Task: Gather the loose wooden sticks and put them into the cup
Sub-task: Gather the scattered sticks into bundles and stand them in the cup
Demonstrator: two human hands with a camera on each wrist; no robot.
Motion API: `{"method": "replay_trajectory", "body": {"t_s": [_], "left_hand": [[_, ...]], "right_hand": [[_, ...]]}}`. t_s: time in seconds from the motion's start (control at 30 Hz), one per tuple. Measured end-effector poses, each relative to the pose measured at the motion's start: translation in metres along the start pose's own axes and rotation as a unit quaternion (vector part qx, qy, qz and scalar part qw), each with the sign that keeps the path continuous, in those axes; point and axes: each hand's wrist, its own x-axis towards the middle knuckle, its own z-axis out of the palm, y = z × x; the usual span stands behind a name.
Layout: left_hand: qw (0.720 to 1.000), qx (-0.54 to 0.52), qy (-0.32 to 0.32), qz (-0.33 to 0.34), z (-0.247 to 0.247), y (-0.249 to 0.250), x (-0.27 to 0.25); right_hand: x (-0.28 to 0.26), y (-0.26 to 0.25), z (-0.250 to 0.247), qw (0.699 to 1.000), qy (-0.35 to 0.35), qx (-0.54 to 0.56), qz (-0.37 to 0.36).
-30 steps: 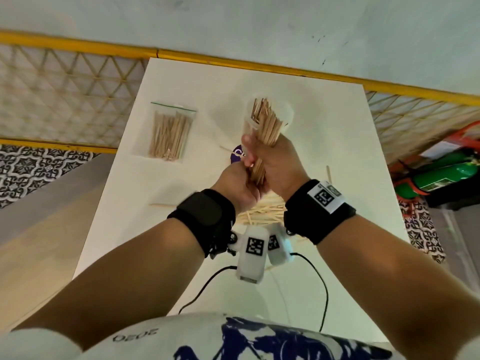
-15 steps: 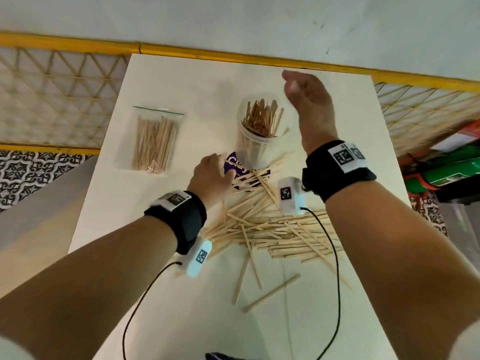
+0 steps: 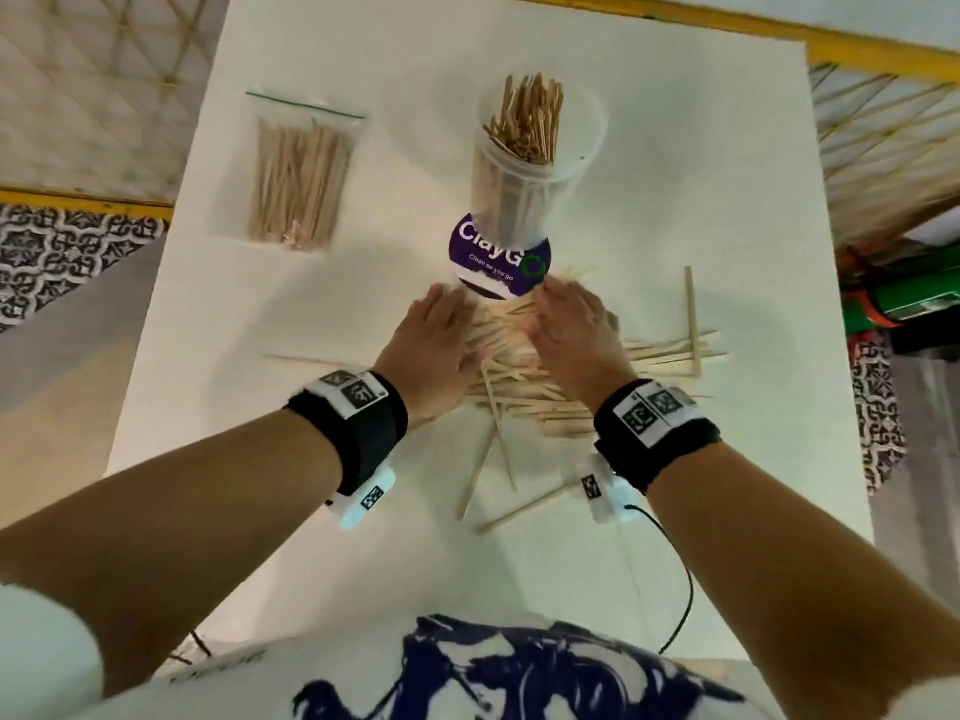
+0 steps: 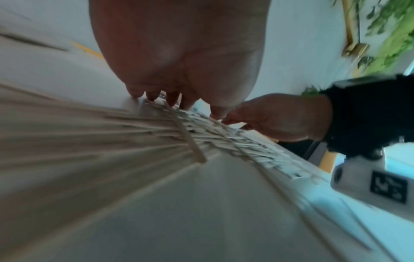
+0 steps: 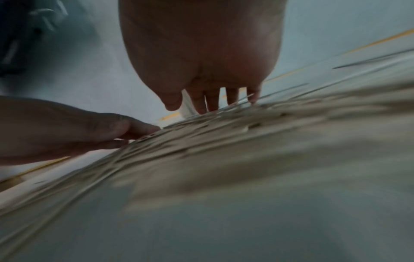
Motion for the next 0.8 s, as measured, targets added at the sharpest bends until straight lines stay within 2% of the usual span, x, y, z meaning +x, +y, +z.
{"method": "replay_trajectory", "body": {"t_s": [0.07,0.1,0.17,0.23,0.27,0.33,0.4,0.5,0.63,0.7,0.8], "left_hand": [[1.000,0.004,-0.002,-0.016,0.005,0.000,-0.023],[0.998,0.004,0.008,-0.057,0.004,-0.006,-0.036],[0.984,-0.007,0.054,-0.172,0.000,-0.027,-0.060],[0.952,-0.038,0.080,-0.294,-0.004,-0.052,-0.085],[0.937,-0.061,0.076,-0.336,-0.004,-0.061,-0.096],[0.925,-0.101,0.054,-0.363,0.002,-0.065,-0.107],[0.933,-0.118,0.051,-0.335,0.013,-0.049,-0.105],[0.946,-0.171,0.047,-0.272,0.025,-0.012,-0.090],[0.959,-0.231,-0.031,-0.163,0.022,0.015,-0.085],[0.974,-0.176,-0.078,-0.122,0.020,0.014,-0.096],[0.988,-0.050,-0.126,-0.070,0.030,0.018,-0.120]], "right_hand": [[-0.032,0.002,0.006,1.000,0.004,-0.021,-0.001],[-0.046,0.007,0.001,1.000,0.015,-0.024,0.013],[-0.052,0.045,-0.008,0.994,0.065,-0.001,0.089],[-0.051,0.086,-0.023,0.976,0.088,0.025,0.199],[-0.047,0.106,-0.026,0.968,0.081,0.021,0.238],[-0.036,0.125,-0.024,0.971,0.027,0.002,0.238],[-0.028,0.117,-0.014,0.983,-0.010,-0.018,0.180],[-0.036,0.073,0.003,0.995,-0.024,-0.001,0.096],[-0.067,0.044,0.007,0.998,-0.063,0.006,-0.017],[-0.089,0.049,0.002,0.994,-0.095,-0.033,-0.049],[-0.121,0.058,0.005,0.970,-0.160,-0.157,-0.095]]}}
